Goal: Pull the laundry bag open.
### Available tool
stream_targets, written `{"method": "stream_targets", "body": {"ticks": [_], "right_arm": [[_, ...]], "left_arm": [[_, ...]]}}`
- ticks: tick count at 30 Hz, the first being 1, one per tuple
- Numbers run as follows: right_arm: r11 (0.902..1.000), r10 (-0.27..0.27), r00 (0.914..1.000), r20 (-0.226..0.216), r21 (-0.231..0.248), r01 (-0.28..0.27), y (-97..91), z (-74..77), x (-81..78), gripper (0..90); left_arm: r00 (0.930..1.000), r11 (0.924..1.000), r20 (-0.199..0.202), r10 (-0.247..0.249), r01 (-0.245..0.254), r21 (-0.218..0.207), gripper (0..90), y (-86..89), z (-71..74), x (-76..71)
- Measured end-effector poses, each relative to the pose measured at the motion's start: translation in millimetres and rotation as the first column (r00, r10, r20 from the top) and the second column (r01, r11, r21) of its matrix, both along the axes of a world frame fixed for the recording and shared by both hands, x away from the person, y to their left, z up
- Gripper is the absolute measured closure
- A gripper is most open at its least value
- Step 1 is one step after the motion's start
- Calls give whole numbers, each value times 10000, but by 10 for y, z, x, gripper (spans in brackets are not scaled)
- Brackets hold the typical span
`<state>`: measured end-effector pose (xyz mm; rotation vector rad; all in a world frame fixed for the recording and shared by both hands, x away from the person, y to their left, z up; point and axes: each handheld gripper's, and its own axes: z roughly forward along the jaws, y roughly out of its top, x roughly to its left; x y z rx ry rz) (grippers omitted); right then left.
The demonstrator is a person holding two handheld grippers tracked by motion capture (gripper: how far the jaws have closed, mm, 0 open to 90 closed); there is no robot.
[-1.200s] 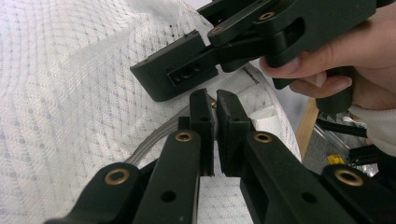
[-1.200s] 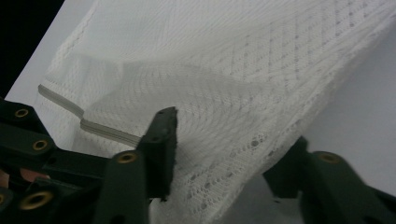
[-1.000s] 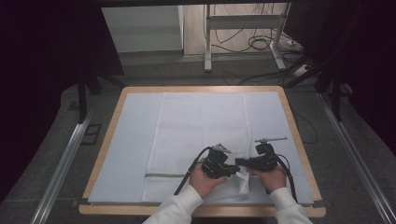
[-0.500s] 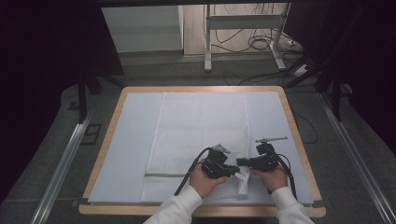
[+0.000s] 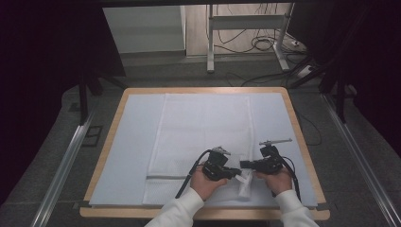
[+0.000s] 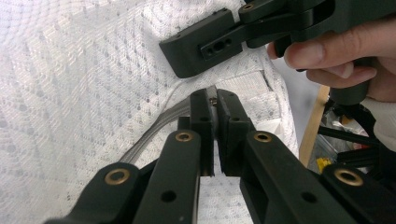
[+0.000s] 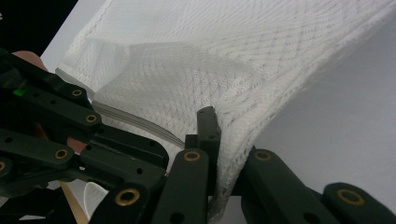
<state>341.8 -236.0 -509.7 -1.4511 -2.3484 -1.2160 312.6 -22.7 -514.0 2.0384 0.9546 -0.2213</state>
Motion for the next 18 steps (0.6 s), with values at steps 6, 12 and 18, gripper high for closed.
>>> {"method": "stream_targets", "body": {"ticks": [6, 12, 18], "right_arm": [[9999, 57, 9999, 99, -130, -56, -2, 2, -7, 885], [9998, 66, 9999, 111, -163, -64, -1, 0, -9, 885], [9999, 70, 9999, 101, -153, -69, -3, -2, -9, 886]], "left_arm": [[10000, 10000, -18, 37, -37, 3, 867, 1, -19, 5], [9999, 10000, -108, 74, -74, -24, 867, 8, -47, 18], [9998, 9999, -198, 74, -76, -103, 867, 25, -57, 31]]}}
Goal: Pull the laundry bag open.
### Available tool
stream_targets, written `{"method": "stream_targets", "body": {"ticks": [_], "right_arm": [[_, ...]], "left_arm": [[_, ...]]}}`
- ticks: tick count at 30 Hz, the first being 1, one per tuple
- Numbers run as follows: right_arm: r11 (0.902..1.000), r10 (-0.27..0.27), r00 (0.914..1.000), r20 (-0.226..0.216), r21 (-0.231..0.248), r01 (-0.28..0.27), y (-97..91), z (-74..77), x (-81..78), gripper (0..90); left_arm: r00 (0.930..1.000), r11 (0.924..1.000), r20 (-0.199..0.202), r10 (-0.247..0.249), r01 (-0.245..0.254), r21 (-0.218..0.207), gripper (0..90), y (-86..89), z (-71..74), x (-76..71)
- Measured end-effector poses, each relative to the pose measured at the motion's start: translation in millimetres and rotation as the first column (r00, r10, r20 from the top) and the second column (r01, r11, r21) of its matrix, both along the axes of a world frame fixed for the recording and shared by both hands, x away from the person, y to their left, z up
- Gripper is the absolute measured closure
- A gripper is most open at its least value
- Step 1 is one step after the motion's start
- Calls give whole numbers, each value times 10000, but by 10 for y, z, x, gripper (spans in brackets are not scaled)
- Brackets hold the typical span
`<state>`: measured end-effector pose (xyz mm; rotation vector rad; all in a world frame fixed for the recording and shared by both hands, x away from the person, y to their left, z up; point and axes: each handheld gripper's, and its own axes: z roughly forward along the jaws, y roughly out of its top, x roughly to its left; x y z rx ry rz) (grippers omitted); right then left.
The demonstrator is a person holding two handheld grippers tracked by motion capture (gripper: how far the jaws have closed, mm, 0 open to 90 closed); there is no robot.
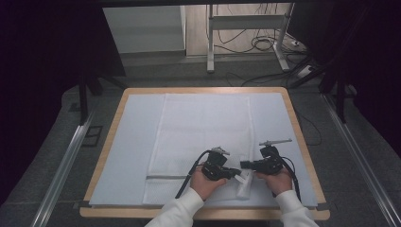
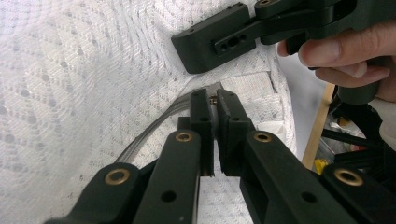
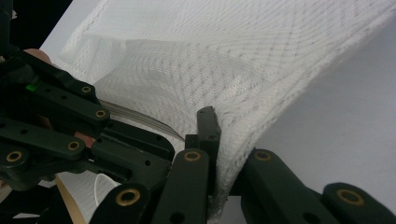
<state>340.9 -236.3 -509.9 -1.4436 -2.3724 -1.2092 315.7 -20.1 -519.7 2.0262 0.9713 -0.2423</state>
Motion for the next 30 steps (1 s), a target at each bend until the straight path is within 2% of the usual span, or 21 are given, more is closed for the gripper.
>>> {"method": "stream_targets", "body": {"ticks": [7, 10, 13, 30], "right_arm": [[10000, 24, 10000, 52, 82, -25, -1, -4, -4, 886], [10000, 6, 10000, 71, 96, -7, -13, 4, -4, 886], [9999, -57, 10000, 48, 159, 56, -43, 12, -4, 887], [9996, -145, 9999, 10, 226, 145, -47, 4, -2, 887]], "left_arm": [[10000, 10000, -9, -33, 33, -79, 867, 19, -20, 12], [10000, 9997, 22, 71, -72, 225, 868, 25, -56, 23], [9997, 9999, -207, 140, -138, 65, 868, 70, -90, 36], [9997, 9997, -87, 231, -230, 98, 868, 140, -66, -1]]}}
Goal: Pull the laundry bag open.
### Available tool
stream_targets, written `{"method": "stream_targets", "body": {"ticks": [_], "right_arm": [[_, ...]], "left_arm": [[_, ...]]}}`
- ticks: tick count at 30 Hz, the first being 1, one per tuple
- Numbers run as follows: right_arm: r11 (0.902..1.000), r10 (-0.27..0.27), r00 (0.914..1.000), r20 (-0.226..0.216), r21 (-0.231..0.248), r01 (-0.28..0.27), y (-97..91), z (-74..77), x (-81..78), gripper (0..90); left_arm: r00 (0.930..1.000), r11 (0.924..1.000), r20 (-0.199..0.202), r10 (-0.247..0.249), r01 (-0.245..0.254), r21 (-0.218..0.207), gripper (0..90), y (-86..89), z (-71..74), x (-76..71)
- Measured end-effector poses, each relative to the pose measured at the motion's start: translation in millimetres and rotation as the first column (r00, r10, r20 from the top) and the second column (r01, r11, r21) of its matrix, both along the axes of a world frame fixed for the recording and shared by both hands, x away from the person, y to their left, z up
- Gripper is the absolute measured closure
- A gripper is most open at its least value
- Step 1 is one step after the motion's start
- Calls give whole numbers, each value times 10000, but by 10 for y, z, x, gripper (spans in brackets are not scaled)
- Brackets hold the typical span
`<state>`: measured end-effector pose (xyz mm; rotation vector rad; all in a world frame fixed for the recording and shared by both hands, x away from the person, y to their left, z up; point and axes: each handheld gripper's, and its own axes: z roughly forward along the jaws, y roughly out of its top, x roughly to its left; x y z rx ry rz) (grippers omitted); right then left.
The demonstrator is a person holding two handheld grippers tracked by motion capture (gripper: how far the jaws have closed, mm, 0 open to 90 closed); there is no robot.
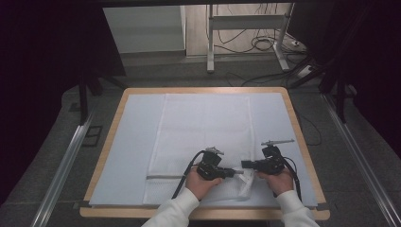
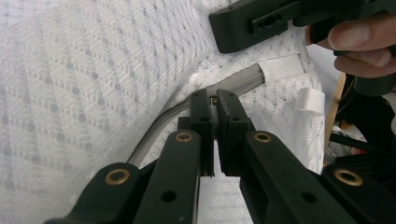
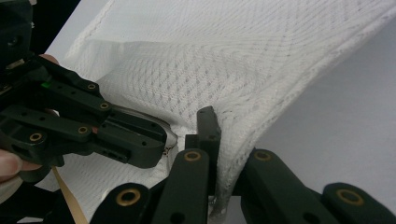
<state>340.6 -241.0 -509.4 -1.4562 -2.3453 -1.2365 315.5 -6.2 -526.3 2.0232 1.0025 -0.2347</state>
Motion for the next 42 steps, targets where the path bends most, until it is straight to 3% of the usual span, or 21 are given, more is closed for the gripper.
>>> {"method": "stream_targets", "body": {"ticks": [25, 31, 42], "right_arm": [[10000, -88, 10000, 20, 33, 88, -1, -9, -16, 887], [9999, -119, 9999, 46, 50, 119, 0, -7, -16, 887], [9999, -123, 9999, 34, 120, 122, 1, -2, -15, 887]], "left_arm": [[9998, 9993, 94, 159, -162, 324, 867, 155, 3, -25], [9997, 9996, -62, 237, -236, 148, 867, 228, -9, -15], [9998, 9995, 2, 223, -223, 241, 867, 274, 8, -33]]}}
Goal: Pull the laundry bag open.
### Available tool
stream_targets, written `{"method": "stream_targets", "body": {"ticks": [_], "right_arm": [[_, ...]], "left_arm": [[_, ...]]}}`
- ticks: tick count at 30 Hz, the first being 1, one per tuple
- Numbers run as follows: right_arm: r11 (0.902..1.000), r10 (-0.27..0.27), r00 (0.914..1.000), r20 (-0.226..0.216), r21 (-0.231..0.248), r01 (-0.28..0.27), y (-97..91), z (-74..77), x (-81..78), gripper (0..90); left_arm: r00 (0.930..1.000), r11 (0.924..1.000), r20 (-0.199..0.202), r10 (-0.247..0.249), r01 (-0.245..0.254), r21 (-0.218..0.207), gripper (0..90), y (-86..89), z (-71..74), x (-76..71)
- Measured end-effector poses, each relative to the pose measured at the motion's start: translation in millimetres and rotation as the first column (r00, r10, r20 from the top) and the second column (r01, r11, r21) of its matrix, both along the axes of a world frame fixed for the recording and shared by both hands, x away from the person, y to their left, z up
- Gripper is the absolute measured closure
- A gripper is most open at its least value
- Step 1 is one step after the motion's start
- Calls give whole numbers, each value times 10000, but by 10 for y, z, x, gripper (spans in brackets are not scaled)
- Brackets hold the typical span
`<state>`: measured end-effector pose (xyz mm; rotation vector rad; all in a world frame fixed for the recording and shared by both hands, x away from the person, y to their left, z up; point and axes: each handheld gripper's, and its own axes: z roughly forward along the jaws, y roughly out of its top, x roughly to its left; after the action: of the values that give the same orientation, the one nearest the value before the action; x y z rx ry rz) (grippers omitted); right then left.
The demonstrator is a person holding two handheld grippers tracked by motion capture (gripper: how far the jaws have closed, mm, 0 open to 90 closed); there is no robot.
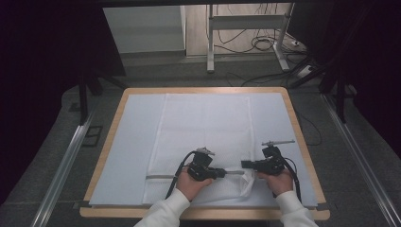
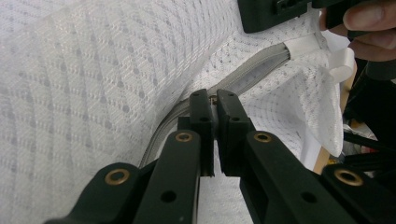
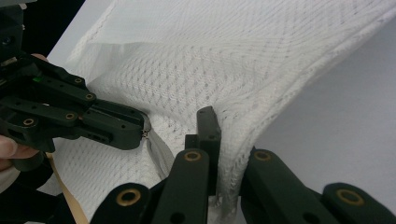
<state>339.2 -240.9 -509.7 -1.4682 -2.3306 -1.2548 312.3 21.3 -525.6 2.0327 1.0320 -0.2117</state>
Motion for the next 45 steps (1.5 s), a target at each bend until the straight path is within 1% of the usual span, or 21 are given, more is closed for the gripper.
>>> {"method": "stream_targets", "body": {"ticks": [3, 6, 8, 9, 13, 17, 18, 23, 24, 25, 26, 27, 29, 30, 33, 36, 38, 41, 45], "right_arm": [[10000, -11, 10000, 6, -32, 11, 4, 0, -1, 887], [10000, -30, 10000, 6, -3, 30, -6, 4, 1, 887], [10000, -21, 10000, -5, 19, 21, -5, 3, 2, 887], [10000, -17, 10000, 16, -29, 17, -1, 1, 1, 886], [10000, 0, 10000, -18, -18, 0, 6, -2, -1, 887], [10000, 2, 10000, -6, -27, -2, 2, -2, -1, 886], [10000, 4, 10000, -11, -35, -4, 4, -2, -2, 886], [10000, 41, 10000, -8, -75, -41, 11, -5, -5, 886], [10000, 42, 10000, -12, -89, -42, 11, -5, -6, 886], [10000, 52, 10000, -21, -72, -52, 12, -7, -6, 887], [9999, 42, 10000, -16, -92, -42, 13, -7, -6, 886], [10000, 54, 10000, -23, -81, -54, 13, -7, -5, 886], [10000, 65, 10000, -31, -72, -65, 10, -6, -4, 887], [9999, 70, 10000, -32, -79, -70, 13, -7, -5, 886], [9999, 96, 9999, -33, -99, -96, 16, -11, -5, 886], [9999, 97, 9999, -56, -103, -98, 13, -11, -5, 886], [9997, 149, 9999, -83, -168, -150, 16, -14, -5, 886], [9998, 133, 9999, -90, -164, -134, 11, -17, -1, 886], [9998, 144, 9999, -93, -166, -145, 12, -16, -4, 887]], "left_arm": [[10000, 10000, 1, 7, -7, 45, 867, 8, -5, 3], [9999, 9999, -49, 103, -103, -12, 867, 32, -16, 2], [10000, 10000, -76, 30, -30, 61, 867, 70, -21, 11], [9998, 9999, -107, 139, -139, -25, 867, 76, -24, 8], [9999, 9999, -112, 85, -84, 94, 867, 134, -30, -2], [9997, 9998, -149, 200, -198, 72, 867, 188, -42, -14], [9998, 9998, -135, 163, -161, 85, 866, 203, -44, -15], [9998, 9997, -120, 172, -170, 165, 867, 240, -45, -34], [9996, 9997, -154, 247, -246, 82, 866, 239, -48, -38], [9997, 9997, -139, 196, -194, 156, 867, 249, -49, -36], [9996, 9997, -160, 233, -232, 115, 867, 251, -51, -36], [9997, 9997, -146, 187, -185, 170, 867, 261, -52, -33], [9996, 9997, -179, 208, -206, 111, 867, 267, -55, -34], [9993, 9995, -206, 315, -315, 19, 866, 260, -56, -40], [9996, 9997, -191, 205, -203, 146, 867, 281, -61, -37], [9994, 9997, -265, 219, -218, 70, 866, 298, -80, -37], [9994, 9997, -271, 220, -216, 141, 867, 310, -83, -40], [9990, 9996, -351, 280, -278, 60, 866, 332, -85, -47], [9988, 9994, -348, 340, -337, 113, 866, 379, -84, -54]]}}
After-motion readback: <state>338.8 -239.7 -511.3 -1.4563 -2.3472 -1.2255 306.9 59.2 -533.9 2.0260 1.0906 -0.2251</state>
